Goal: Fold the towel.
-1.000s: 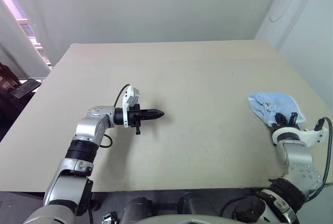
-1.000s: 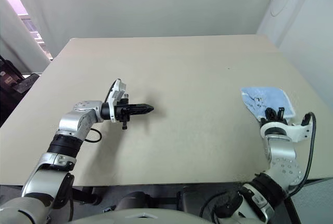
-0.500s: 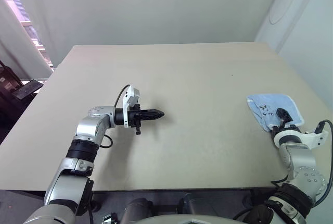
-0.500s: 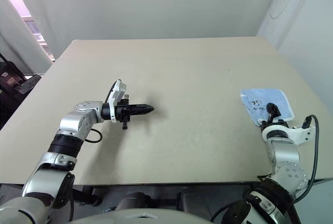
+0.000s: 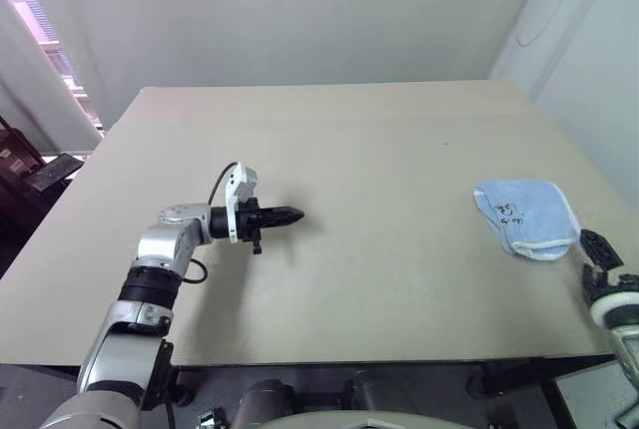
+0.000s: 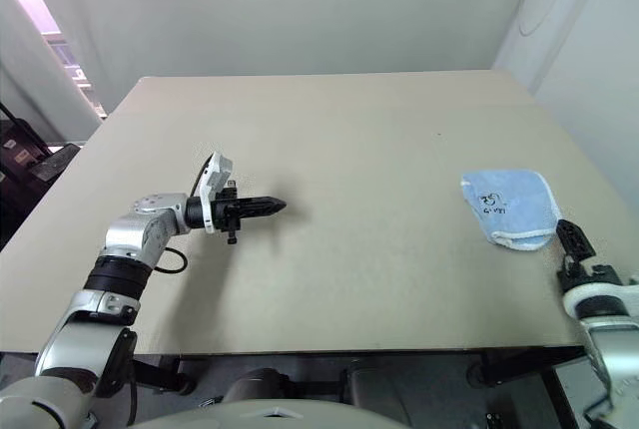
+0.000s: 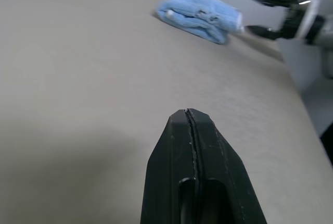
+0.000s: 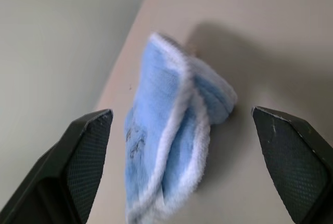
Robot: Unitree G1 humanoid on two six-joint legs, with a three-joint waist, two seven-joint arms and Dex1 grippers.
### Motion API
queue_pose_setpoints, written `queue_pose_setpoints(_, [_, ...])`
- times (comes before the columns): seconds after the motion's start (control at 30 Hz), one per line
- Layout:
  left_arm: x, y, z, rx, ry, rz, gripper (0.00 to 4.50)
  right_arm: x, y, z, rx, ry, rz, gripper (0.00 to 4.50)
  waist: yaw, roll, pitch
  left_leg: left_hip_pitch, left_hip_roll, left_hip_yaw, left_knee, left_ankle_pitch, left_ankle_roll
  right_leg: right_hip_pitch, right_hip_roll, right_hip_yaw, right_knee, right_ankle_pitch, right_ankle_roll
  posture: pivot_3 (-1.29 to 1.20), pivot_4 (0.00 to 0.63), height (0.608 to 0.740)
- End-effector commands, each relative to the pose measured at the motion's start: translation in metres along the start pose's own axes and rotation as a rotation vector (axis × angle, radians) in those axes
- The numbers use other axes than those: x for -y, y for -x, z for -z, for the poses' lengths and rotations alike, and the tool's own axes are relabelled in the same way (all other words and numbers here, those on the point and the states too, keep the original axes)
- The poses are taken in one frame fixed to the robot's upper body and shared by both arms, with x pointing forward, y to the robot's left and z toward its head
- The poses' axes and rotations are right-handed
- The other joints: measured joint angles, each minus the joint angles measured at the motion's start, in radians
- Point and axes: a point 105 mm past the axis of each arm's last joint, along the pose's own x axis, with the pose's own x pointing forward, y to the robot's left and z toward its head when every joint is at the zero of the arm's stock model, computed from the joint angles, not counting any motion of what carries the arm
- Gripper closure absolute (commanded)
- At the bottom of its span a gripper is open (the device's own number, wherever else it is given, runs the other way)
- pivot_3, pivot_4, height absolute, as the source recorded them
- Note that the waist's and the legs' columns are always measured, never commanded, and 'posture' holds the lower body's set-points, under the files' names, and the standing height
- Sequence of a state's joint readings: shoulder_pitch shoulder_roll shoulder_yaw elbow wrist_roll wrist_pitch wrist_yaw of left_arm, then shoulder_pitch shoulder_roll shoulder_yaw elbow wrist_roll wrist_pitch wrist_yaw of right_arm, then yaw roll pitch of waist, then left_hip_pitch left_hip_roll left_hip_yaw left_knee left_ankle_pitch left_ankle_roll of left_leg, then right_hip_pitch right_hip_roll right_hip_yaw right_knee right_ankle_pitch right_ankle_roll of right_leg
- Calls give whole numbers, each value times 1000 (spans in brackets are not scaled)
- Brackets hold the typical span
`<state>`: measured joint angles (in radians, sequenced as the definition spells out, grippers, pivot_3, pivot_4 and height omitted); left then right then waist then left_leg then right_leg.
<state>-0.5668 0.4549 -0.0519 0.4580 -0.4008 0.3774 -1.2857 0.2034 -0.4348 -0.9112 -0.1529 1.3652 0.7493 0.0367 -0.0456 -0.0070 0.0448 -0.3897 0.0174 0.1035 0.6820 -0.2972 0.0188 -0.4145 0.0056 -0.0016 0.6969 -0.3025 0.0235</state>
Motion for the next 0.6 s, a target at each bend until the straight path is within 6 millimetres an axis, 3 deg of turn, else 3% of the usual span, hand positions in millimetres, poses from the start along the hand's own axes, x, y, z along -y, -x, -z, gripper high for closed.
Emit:
queue_pose_setpoints(0.03, [-3, 6, -21, 27, -83, -15, 4500, -91, 8, -4, -26, 351, -376, 32, -2, 1, 0, 0, 0, 0, 0, 0, 0, 0, 0, 0, 0, 0, 0, 0, 0, 724])
queue_pose_setpoints(0.1, [-1, 7, -23, 32, -96, -8, 4500, -122, 13, 1, -17, 509, -512, 32, -1, -1, 1, 1, 0, 0, 0, 0, 0, 2, 1, 1, 0, 0, 0, 0, 0, 724])
queue_pose_setpoints(0.13, [1, 8, -25, 35, -107, -2, 4500, -140, 16, 14, -73, 608, -613, 32, 1, -3, 1, 3, 1, 0, 0, 0, 0, 4, 1, 0, 0, 0, 0, 0, 0, 724])
queue_pose_setpoints(0.2, [3, 11, -24, 30, -123, 5, 4500, -154, 19, 44, -218, 795, -749, 32, 3, -6, 3, 7, 1, 0, 0, 0, 0, 6, 1, 0, -1, 0, 0, 0, 0, 724])
queue_pose_setpoints(0.3, [2, 12, -22, 23, -139, -12, 4500, -153, 18, 76, -356, 951, -873, 32, 8, -10, 2, 7, 1, -1, 0, 0, 0, 9, 0, -1, -5, 0, 0, 0, 0, 724])
queue_pose_setpoints(0.47, [-1, 25, -25, 74, -129, -69, 4500, -163, 4, 96, -394, 980, -1019, 32, 23, -11, 3, -2, 1, 0, 0, -3, 5, 4, -1, -2, -13, 3, 0, 0, 0, 724])
queue_pose_setpoints(0.6, [14, 39, -18, 72, -107, -45, 4500, -153, 2, 102, -513, 991, -1080, 32, 35, -11, 3, -2, 1, 0, -1, -5, 7, 4, -2, -2, -14, 3, 0, 0, 0, 724])
